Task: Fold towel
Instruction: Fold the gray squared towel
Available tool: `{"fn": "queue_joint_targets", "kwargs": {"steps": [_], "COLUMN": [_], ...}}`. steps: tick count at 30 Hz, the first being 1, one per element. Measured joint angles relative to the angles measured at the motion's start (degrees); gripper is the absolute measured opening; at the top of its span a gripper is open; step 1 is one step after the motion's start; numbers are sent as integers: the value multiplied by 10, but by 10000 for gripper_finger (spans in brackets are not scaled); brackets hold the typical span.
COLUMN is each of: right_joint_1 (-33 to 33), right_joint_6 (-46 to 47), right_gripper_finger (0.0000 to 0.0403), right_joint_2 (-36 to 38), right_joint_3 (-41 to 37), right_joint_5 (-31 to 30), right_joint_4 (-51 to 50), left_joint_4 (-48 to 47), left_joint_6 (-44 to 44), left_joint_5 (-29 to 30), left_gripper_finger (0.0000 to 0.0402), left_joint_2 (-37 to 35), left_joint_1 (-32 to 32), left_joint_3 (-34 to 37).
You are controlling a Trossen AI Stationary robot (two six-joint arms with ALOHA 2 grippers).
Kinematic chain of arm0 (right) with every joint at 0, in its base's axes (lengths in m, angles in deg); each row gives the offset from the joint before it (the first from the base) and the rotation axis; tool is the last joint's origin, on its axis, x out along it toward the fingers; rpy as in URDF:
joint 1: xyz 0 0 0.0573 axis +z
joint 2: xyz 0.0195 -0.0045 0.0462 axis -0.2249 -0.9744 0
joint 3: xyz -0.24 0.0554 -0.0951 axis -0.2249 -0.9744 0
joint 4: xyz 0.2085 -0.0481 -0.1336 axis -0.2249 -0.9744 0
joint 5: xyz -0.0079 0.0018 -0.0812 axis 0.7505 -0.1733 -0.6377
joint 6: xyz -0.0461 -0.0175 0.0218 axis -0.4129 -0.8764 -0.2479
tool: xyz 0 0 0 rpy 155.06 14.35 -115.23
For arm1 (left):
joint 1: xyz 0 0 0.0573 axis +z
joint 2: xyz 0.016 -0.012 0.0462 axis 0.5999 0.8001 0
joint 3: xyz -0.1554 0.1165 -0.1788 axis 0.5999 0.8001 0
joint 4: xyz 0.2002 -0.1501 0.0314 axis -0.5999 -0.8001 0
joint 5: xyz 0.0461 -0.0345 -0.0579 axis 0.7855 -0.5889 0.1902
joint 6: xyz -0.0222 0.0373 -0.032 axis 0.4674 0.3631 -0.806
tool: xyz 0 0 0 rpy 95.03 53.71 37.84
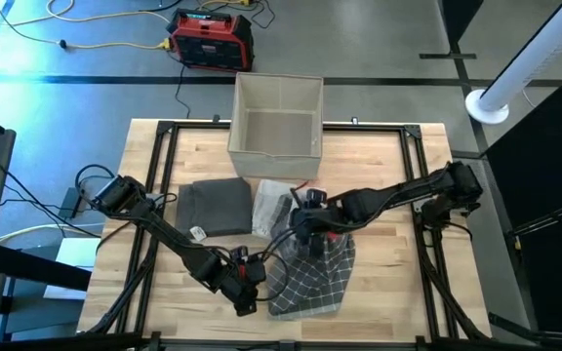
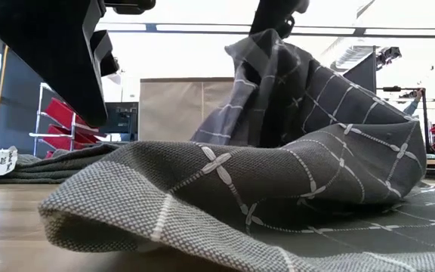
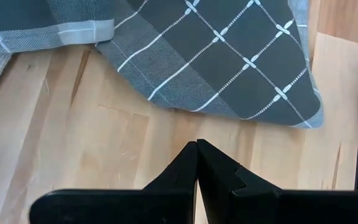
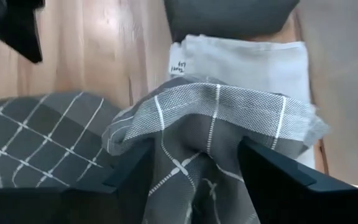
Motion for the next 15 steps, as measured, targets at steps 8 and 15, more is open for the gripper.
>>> {"fn": "queue_joint_targets", "kwargs": {"steps": [8, 15], "right_joint_1": [29, 32], "right_joint_6": [-39, -100], "right_gripper_finger": [202, 201], "right_joint_2": [30, -18], "right_joint_3": [0, 0], "right_joint_5": [9, 7], "right_joint_4": [-7, 42], "left_joint_4": [-4, -8], "left_joint_6": [0, 1], "left_joint_5": [2, 3], "left_gripper_finger": [0, 0], "left_joint_2": [0, 0], "left_joint_1": [0, 1], "left_joint_3": [0, 0]}}
